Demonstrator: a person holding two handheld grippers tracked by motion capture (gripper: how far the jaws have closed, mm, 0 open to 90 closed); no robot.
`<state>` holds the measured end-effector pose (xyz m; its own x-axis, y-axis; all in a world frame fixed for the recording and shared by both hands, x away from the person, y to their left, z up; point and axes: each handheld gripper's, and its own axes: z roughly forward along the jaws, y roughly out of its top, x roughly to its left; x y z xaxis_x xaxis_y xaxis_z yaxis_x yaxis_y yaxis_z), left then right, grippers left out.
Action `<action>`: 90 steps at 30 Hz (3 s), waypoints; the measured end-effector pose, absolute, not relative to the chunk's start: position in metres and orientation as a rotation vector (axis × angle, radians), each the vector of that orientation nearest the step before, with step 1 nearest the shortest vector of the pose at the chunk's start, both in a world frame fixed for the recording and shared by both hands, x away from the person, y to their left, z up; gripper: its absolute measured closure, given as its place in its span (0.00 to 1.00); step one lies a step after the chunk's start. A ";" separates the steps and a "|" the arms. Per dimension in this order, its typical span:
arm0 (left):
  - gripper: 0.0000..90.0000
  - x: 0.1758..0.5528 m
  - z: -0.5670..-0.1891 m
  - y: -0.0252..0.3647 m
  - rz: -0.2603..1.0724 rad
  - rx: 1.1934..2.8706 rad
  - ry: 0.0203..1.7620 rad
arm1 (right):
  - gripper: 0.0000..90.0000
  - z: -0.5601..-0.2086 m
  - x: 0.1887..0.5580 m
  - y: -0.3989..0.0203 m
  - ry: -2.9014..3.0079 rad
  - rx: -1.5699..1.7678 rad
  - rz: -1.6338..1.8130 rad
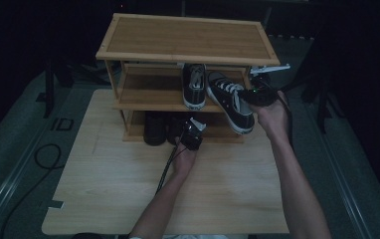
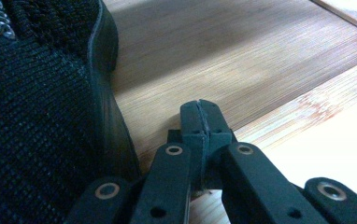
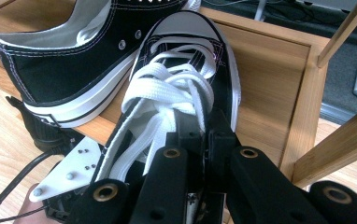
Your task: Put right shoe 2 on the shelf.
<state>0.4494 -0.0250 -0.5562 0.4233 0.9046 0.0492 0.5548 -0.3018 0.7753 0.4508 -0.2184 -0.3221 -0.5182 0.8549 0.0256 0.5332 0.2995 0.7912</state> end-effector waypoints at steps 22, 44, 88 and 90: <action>1.00 0.449 -0.556 -0.025 0.647 1.987 1.230 | 0.87 -0.298 0.438 -0.252 2.127 1.222 1.196; 1.00 0.449 -0.556 -0.025 0.646 1.987 1.230 | 1.00 -0.339 0.394 -0.275 2.246 1.183 1.047; 1.00 0.450 -0.556 -0.025 0.640 1.984 1.235 | 1.00 -0.356 0.355 -0.256 2.330 1.042 1.083; 1.00 0.450 -0.556 -0.026 0.641 1.983 1.235 | 1.00 -0.356 0.356 -0.255 2.329 1.041 1.086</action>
